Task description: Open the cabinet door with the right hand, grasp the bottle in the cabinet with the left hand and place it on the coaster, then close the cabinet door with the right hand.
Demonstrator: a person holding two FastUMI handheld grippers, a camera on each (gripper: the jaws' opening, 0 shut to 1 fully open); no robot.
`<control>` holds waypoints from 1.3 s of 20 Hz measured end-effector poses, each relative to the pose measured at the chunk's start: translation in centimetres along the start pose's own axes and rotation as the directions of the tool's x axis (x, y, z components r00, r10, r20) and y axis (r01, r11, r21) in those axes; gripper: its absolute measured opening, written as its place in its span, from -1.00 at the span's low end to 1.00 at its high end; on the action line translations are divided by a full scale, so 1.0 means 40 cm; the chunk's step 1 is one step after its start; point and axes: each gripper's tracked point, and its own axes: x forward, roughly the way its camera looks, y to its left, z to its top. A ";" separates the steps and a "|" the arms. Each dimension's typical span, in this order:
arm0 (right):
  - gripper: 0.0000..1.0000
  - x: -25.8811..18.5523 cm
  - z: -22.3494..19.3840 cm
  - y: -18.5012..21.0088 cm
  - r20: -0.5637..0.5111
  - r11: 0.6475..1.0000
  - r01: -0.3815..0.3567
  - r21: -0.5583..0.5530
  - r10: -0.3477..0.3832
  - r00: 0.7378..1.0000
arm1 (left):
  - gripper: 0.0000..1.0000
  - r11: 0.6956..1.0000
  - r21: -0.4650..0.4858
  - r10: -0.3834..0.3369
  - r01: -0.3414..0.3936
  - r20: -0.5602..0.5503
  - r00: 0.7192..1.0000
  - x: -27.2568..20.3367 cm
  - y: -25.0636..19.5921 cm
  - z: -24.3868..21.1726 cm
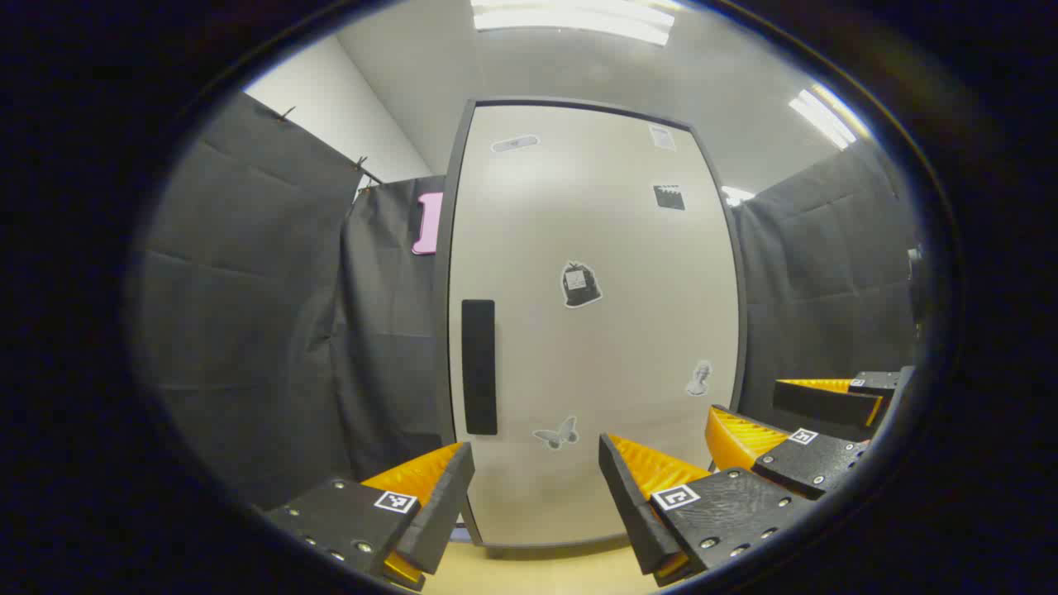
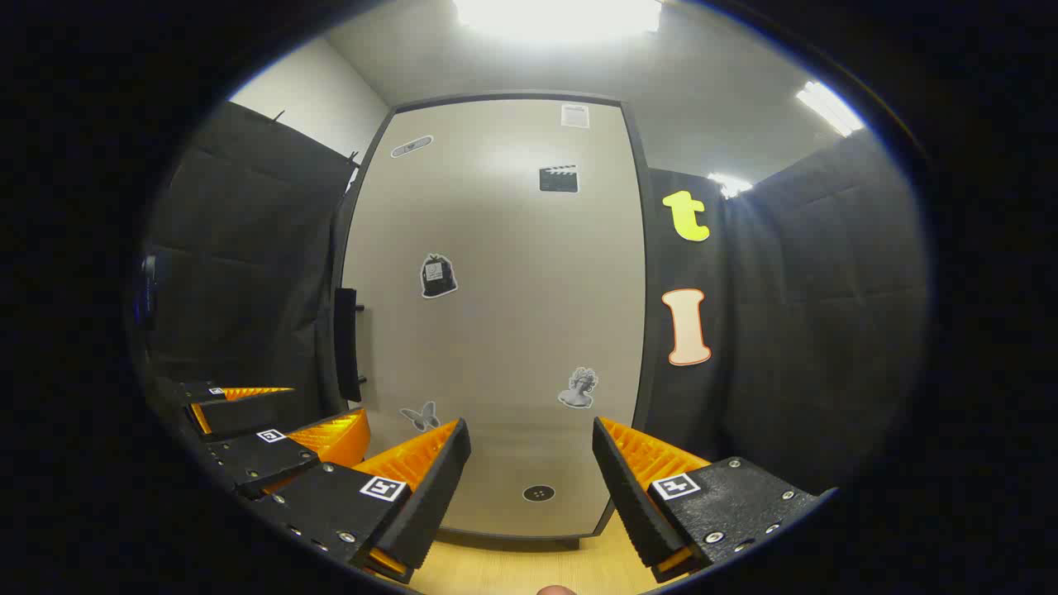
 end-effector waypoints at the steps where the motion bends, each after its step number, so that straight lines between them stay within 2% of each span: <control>1: 0.84 -0.007 -0.001 0.003 -0.003 1.000 -0.002 0.009 0.002 1.000 | 0.73 1.000 -0.003 -0.003 0.003 0.000 1.000 -0.002 -0.001 0.001; 4: 0.84 -0.015 -0.006 0.019 -0.003 1.000 -0.024 0.018 0.024 1.000 | 0.74 1.000 0.019 0.002 -0.003 0.027 1.000 -0.008 0.010 0.014; 5: 0.84 -0.016 -0.005 0.016 -0.001 1.000 -0.020 0.011 0.020 1.000 | 0.83 1.000 0.028 0.002 -0.003 0.030 1.000 -0.013 0.012 0.016; 6: 0.84 -0.019 -0.006 0.011 -0.002 1.000 -0.014 0.010 0.014 1.000 | 0.83 0.999 0.036 0.005 -0.006 0.028 1.000 -0.019 0.016 0.016; 7: 0.85 -0.020 -0.006 0.009 -0.005 1.000 -0.012 0.018 0.012 1.000 | 0.65 0.999 0.042 0.008 -0.009 0.022 1.000 -0.022 0.018 0.014; 8: 0.87 -0.021 -0.008 0.008 -0.009 0.999 -0.012 0.029 0.012 1.000 | 0.74 0.999 0.045 0.013 -0.014 0.019 1.000 -0.026 0.023 0.011; 10: 0.87 -0.024 -0.011 -0.004 -0.018 0.999 -0.006 0.040 0.006 1.000 | 0.74 0.999 0.039 0.019 -0.019 0.017 1.000 -0.029 0.025 0.010; 11: 0.86 -0.024 -0.012 -0.011 -0.023 0.999 -0.001 0.036 0.002 1.000 | 0.83 0.999 0.037 0.023 -0.024 0.015 1.000 -0.029 0.026 0.011; 12: 0.87 -0.026 -0.014 -0.015 -0.025 1.000 0.000 0.031 0.001 1.000 | 0.74 0.999 0.035 0.026 -0.027 0.013 1.000 -0.029 0.026 0.007; 15: 0.87 -0.030 -0.010 -0.017 -0.022 1.000 -0.002 0.031 0.003 1.000 | 0.74 0.999 0.038 0.025 -0.026 0.010 1.000 -0.028 0.020 0.007; 16: 0.87 -0.030 -0.009 -0.020 -0.020 1.000 0.000 0.026 0.001 1.000 | 0.83 0.999 0.037 0.024 -0.024 0.011 1.000 -0.031 0.016 0.008; 20: 0.87 -0.033 -0.016 -0.026 -0.024 1.000 0.007 0.028 -0.007 1.000 | 0.83 0.999 0.036 0.009 -0.009 0.012 1.000 -0.032 0.004 0.006; 21: 0.87 -0.033 -0.018 -0.026 -0.027 1.000 0.007 0.030 -0.006 1.000 | 0.74 0.999 0.038 0.010 -0.010 0.011 1.000 -0.033 0.006 0.006; 22: 0.87 -0.032 -0.021 -0.024 -0.030 1.000 0.007 0.028 -0.007 1.000 | 0.83 0.999 0.036 0.009 -0.009 0.009 1.000 -0.034 0.007 0.004; 23: 0.87 -0.032 -0.022 -0.024 -0.031 1.000 0.007 0.024 -0.007 0.999 | 0.74 0.999 0.036 0.010 -0.011 0.007 1.000 -0.032 0.008 0.003; 26: 0.87 -0.031 -0.019 -0.019 -0.029 1.000 0.001 0.023 0.000 1.000 | 0.74 0.999 0.037 0.013 -0.013 0.004 1.000 -0.030 0.011 0.001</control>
